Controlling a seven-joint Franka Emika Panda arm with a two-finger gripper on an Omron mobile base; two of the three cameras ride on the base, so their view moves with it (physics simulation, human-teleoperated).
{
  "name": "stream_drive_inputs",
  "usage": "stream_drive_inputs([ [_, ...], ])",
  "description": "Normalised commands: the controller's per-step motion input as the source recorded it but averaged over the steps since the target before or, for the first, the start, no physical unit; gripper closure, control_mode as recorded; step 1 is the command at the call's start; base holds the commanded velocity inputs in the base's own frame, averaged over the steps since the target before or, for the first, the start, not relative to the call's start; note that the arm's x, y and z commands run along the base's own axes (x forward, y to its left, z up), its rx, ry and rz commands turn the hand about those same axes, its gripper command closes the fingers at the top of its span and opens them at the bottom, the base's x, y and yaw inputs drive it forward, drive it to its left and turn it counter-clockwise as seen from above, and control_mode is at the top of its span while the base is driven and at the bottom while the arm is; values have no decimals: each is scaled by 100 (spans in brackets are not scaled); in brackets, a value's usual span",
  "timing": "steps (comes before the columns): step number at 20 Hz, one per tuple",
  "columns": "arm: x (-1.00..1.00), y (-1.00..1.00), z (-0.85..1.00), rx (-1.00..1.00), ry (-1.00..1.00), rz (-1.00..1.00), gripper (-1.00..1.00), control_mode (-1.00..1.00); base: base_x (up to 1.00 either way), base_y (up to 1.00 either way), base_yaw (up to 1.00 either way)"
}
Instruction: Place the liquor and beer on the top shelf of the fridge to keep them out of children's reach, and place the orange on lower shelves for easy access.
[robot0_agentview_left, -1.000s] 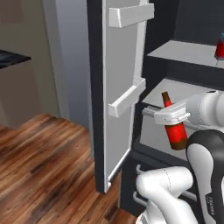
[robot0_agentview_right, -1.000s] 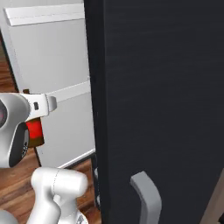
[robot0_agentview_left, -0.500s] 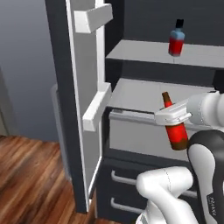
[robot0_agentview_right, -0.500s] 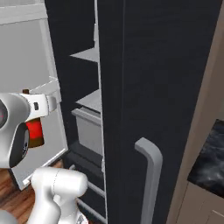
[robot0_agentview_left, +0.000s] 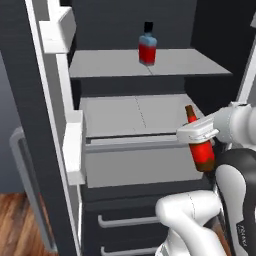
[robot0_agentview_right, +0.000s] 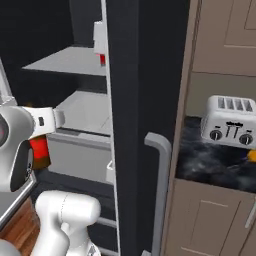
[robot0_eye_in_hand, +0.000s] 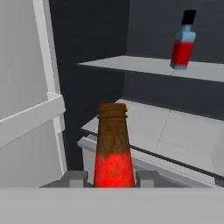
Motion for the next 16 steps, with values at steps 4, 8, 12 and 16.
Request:
stream_drive_inputs([
  [4, 0, 0, 0, 0, 0, 0, 100, 100, 29, 50, -46],
  [8, 0, 0, 0, 0, 0, 0, 100, 100, 34, 80, -31],
  [12, 0, 0, 0, 0, 0, 0, 100, 100, 42, 71, -27],
  [16, 0, 0, 0, 0, 0, 0, 100, 100, 53, 14, -22],
])
